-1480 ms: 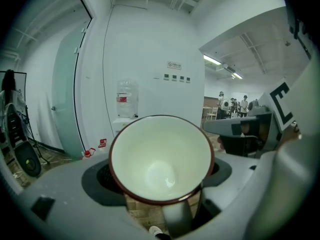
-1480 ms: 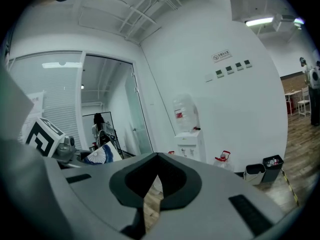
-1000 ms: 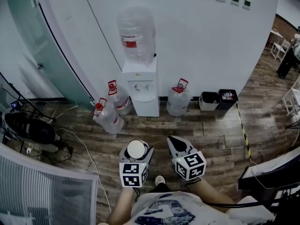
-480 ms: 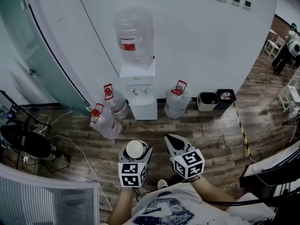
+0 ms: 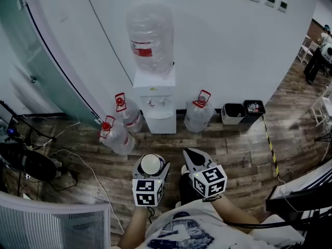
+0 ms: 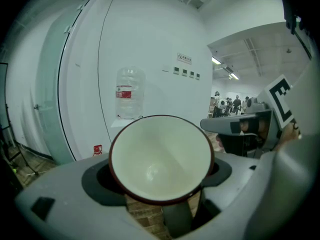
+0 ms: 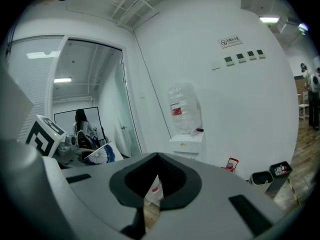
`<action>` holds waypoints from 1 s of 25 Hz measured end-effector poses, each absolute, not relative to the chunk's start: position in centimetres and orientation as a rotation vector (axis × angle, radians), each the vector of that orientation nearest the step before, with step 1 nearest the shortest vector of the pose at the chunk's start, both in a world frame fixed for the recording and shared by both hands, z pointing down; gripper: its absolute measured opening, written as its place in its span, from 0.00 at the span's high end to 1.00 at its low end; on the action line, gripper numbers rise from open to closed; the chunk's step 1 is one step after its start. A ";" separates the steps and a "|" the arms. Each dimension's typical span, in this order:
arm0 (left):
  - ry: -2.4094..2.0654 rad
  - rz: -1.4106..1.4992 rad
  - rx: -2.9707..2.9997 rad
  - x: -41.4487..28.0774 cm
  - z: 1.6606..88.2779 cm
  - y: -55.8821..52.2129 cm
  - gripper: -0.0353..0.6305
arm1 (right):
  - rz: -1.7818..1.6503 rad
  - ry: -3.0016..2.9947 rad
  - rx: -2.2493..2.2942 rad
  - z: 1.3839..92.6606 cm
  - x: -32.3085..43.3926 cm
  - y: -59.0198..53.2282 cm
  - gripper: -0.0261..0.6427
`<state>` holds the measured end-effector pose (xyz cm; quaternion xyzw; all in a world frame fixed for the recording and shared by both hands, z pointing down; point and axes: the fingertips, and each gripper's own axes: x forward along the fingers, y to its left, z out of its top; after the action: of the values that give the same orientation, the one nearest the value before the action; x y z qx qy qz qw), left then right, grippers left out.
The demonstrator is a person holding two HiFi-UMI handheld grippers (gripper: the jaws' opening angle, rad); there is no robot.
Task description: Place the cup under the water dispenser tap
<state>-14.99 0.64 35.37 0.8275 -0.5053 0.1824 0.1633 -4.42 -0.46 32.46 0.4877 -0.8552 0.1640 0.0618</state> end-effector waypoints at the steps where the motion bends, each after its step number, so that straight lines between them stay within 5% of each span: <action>1: -1.440 0.524 2.357 -15.0 35.6 -0.2 0.28 | 0.500 -2.586 1.473 32.6 -4.4 -1.3 0.93; 25: -1.381 0.662 2.246 -11.6 46.7 -27.5 0.28 | 0.664 -2.473 1.385 44.0 -0.4 -28.3 0.93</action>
<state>-11.58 -27.51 46.75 0.8078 -0.4967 0.2382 0.2097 -0.44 -28.26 44.04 0.4727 -0.8437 0.2267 0.1150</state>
